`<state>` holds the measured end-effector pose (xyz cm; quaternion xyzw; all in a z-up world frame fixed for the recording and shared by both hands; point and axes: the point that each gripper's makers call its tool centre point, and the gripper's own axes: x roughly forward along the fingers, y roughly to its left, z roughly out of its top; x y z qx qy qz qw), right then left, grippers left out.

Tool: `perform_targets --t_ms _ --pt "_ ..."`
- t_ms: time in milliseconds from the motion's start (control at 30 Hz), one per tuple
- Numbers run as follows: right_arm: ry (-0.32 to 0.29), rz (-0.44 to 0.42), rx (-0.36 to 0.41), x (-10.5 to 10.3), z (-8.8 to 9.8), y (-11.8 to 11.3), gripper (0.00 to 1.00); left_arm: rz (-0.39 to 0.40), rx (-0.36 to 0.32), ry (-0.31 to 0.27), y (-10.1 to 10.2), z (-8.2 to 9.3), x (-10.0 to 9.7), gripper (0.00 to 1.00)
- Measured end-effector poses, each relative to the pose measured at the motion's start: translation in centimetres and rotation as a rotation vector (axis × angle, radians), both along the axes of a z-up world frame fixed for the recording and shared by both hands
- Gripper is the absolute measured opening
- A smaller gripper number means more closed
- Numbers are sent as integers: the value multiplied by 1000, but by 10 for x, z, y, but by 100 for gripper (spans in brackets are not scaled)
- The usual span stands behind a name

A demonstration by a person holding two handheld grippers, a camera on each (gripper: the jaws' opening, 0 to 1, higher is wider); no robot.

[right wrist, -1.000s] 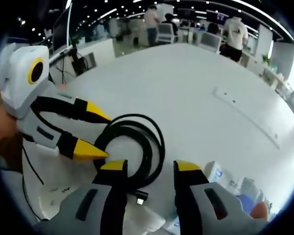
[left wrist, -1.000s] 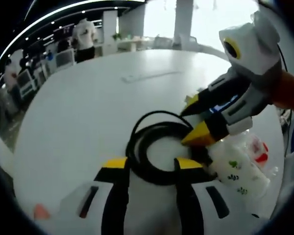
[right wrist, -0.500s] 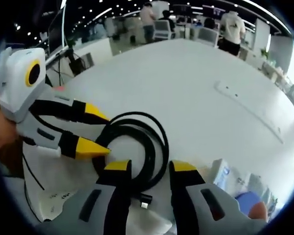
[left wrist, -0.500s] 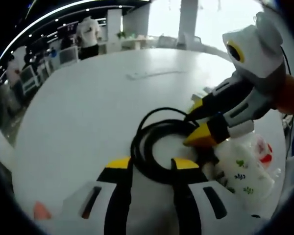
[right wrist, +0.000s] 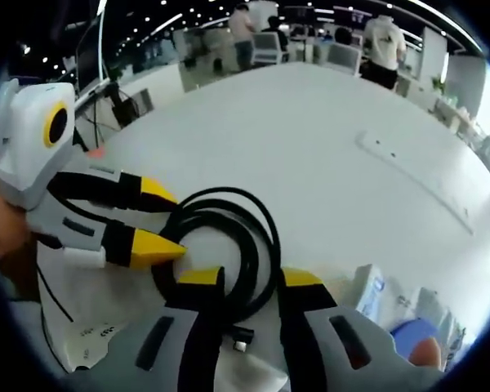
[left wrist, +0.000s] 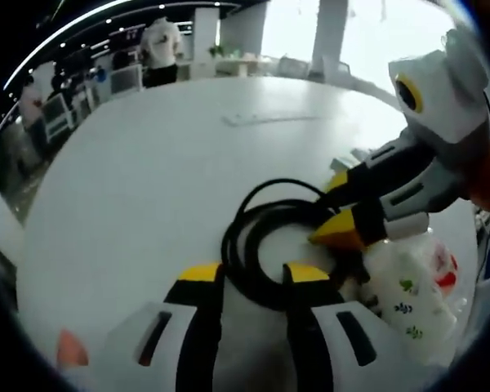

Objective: Arrange the tabletop items into an orderly group along one side of the table until the central work area is clear of visible clutter.

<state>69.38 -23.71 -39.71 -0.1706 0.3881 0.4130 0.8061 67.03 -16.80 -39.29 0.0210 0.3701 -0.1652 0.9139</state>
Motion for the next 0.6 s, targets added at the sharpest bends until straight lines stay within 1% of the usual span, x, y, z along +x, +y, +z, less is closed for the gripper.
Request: perform_targets --t_ms 200,267,500,600 --pt "-5 -20 -12 2 0 -1 20 10 24 0 2 -1 1 21" --pt "-4 -29 -7 2 1 -1 17 15 21 -2 3 0 0 18" --pt "-8 -52 5 5 2 -1 12 49 7 -12 6 1 2 14" --pt "9 -68 21 5 3 -2 10 56 5 -16 7 2 2 13"
